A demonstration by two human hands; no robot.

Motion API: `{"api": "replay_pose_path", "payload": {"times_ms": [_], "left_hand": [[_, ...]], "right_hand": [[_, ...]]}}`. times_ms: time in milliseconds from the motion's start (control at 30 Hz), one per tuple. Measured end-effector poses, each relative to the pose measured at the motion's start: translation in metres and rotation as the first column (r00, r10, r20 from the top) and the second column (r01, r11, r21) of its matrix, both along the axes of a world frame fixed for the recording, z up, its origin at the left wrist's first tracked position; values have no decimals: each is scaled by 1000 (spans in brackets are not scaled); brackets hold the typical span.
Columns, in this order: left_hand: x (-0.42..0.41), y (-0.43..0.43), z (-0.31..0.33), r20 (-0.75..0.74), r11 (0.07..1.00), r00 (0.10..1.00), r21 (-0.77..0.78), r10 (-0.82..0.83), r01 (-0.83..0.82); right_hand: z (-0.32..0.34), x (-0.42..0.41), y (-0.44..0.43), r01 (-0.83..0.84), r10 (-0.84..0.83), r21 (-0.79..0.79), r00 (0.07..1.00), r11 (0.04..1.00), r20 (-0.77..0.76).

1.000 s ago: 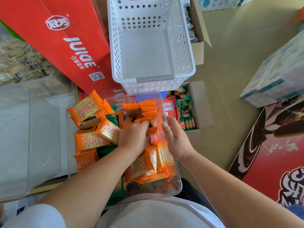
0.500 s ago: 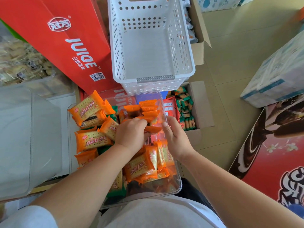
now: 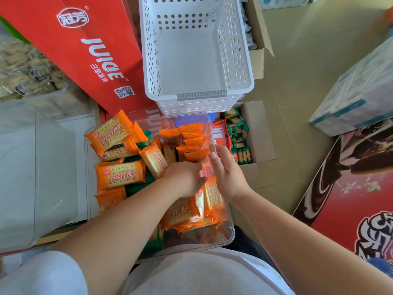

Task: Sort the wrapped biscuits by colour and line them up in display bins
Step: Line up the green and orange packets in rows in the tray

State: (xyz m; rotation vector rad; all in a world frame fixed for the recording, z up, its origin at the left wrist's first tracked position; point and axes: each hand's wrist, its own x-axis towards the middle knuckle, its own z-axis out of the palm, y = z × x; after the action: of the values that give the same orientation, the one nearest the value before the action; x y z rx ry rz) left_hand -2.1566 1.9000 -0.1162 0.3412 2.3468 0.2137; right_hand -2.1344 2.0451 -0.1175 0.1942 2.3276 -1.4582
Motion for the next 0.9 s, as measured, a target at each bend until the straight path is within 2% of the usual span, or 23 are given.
{"api": "replay_pose_path", "payload": {"times_ms": [67,200,500,767,900], "left_hand": [[-7,5,-6,107,1000,994,0,15,-15],[-16,12,-4,216,1000,976,-7,24,-23],[-11,12,-7,202,979,965,78,167,-186],[1,6,-4,248,844,868,231,429,-483],[7,-2,2,204,846,877,242,435,-475]], "right_hand": [[-1,0,0,2,-2,-10,1000,1000,0],[-1,-1,-1,16,-16,-20,1000,1000,8],[-3,-2,0,18,-17,-27,1000,999,25],[-4,-2,-2,12,-12,-23,999,1000,32],[-1,-2,-1,4,-3,-21,1000,1000,22]]}}
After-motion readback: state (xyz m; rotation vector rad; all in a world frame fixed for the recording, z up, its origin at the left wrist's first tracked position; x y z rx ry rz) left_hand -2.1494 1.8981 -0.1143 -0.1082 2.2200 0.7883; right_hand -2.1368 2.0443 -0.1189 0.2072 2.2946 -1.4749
